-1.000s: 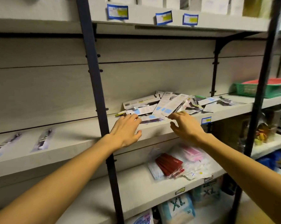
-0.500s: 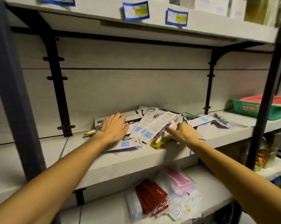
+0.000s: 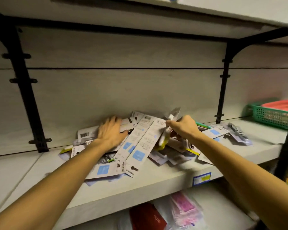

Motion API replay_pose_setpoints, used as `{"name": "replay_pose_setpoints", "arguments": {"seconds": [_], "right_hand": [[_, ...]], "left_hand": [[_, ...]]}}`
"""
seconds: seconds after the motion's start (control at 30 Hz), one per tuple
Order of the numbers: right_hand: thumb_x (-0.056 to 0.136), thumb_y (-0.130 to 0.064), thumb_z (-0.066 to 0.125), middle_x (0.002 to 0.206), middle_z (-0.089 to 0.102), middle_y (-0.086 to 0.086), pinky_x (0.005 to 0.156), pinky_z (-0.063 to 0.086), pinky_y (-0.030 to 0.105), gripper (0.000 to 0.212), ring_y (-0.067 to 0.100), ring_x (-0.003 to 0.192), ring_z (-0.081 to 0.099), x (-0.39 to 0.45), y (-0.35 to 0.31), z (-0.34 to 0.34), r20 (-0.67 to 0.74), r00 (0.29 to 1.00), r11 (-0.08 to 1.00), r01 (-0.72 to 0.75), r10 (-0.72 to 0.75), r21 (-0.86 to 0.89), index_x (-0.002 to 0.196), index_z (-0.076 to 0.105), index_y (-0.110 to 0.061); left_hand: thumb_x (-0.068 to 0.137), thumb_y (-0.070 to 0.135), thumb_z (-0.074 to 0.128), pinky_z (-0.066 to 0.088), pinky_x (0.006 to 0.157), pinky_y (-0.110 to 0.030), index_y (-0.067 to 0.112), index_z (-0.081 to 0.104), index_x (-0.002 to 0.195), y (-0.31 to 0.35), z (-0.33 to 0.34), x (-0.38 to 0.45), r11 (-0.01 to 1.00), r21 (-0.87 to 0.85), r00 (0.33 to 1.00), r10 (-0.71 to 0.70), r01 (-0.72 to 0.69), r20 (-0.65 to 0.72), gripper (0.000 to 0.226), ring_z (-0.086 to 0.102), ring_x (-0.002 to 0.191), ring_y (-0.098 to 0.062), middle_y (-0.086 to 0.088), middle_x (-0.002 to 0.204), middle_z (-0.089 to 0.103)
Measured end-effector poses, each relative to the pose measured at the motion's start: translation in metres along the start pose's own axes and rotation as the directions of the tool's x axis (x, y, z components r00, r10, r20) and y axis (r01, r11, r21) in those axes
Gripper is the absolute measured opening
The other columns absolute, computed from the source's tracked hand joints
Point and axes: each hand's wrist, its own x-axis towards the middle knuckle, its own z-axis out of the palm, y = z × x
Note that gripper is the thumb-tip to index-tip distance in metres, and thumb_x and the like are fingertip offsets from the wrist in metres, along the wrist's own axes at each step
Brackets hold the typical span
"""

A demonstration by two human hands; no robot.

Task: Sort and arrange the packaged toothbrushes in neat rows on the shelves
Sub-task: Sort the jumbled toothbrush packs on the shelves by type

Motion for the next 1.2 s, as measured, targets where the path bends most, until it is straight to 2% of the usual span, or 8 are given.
{"name": "replay_pose_setpoints", "arguments": {"seconds": [0.23,0.43,0.63,0.77,0.93,1.03,1.1,1.2], "right_hand": [[0.089,-0.039,0.061,0.083,0.073,0.026,0.062,0.057,0.043,0.048,0.038,0.072,0.072,0.034,0.024,-0.004,-0.022,0.999,0.995,0.039,-0.037,0.087,0.092,0.074,0.007],[0.095,-0.044,0.053,0.075,0.072,0.016,0.070,0.058,0.043,0.051,0.033,0.071,0.070,0.040,0.030,-0.007,-0.017,0.996,0.995,0.090,-0.090,0.038,0.087,0.073,0.002],[0.093,-0.044,0.053,0.074,0.071,0.016,0.071,0.059,0.047,0.044,0.034,0.071,0.068,0.037,0.037,-0.006,-0.068,0.986,0.987,0.147,-0.152,-0.069,0.081,0.072,-0.007],[0.091,-0.037,0.057,0.072,0.069,0.020,0.070,0.057,0.047,0.042,0.026,0.062,0.058,0.038,0.042,-0.007,-0.117,0.986,0.992,0.124,-0.119,0.031,0.080,0.072,0.000],[0.091,-0.039,0.059,0.071,0.071,0.015,0.065,0.055,0.040,0.039,0.031,0.065,0.065,0.037,0.046,-0.013,-0.159,0.977,0.989,0.147,-0.142,0.025,0.076,0.071,-0.006],[0.090,-0.038,0.060,0.073,0.070,0.018,0.061,0.049,0.034,0.040,0.027,0.063,0.057,0.037,0.046,-0.018,-0.166,0.973,0.987,0.161,-0.160,-0.004,0.076,0.070,-0.003],[0.091,-0.040,0.063,0.075,0.071,0.018,0.066,0.057,0.040,0.039,0.032,0.067,0.063,0.036,0.046,-0.021,-0.183,0.971,0.986,0.165,-0.156,0.033,0.078,0.071,-0.004],[0.090,-0.041,0.063,0.075,0.072,0.011,0.073,0.059,0.045,0.034,0.033,0.075,0.069,0.036,0.045,-0.027,-0.266,0.953,0.979,0.178,-0.147,0.097,0.085,0.072,-0.008]], "left_hand": [[0.085,0.062,0.058,0.039,0.097,-0.041,0.024,0.057,0.133,0.007,0.017,0.016,0.996,-0.069,0.991,-0.056,0.047,-0.123,0.061,0.050,0.125,-0.028,-0.005,0.134,0.056],[0.085,0.047,0.071,0.046,0.090,-0.040,0.024,0.063,0.125,0.005,0.019,0.017,0.961,-0.275,0.984,-0.069,0.022,-0.166,0.046,0.054,0.110,-0.029,-0.007,0.119,0.053],[0.095,0.034,0.063,0.047,0.080,-0.034,0.020,0.067,0.121,0.009,0.023,0.011,0.933,-0.358,0.972,-0.040,-0.047,-0.233,0.029,0.057,0.099,-0.025,-0.004,0.113,0.052],[0.095,0.027,0.065,0.042,0.080,-0.029,0.019,0.071,0.113,0.004,0.020,0.013,0.909,-0.401,0.952,-0.015,-0.114,-0.306,0.021,0.056,0.097,-0.017,0.004,0.109,0.055],[0.091,0.016,0.071,0.046,0.082,-0.028,0.010,0.075,0.103,0.003,0.004,0.022,0.851,-0.499,0.906,-0.068,-0.167,-0.418,0.014,0.062,0.094,-0.021,-0.003,0.104,0.067],[0.091,0.021,0.071,0.044,0.078,-0.020,0.013,0.076,0.102,0.009,-0.008,0.028,0.800,-0.584,0.888,-0.161,-0.138,-0.431,0.015,0.065,0.093,-0.017,0.000,0.103,0.071],[0.089,0.031,0.071,0.045,0.074,-0.015,0.022,0.078,0.103,0.014,-0.019,0.030,0.747,-0.656,0.866,-0.252,-0.109,-0.431,0.018,0.067,0.091,-0.008,0.007,0.102,0.075],[0.085,0.040,0.071,0.053,0.073,-0.020,0.027,0.079,0.103,0.020,-0.038,0.032,0.682,-0.720,0.845,-0.305,-0.128,-0.439,0.023,0.068,0.083,0.000,0.014,0.098,0.076]]}}
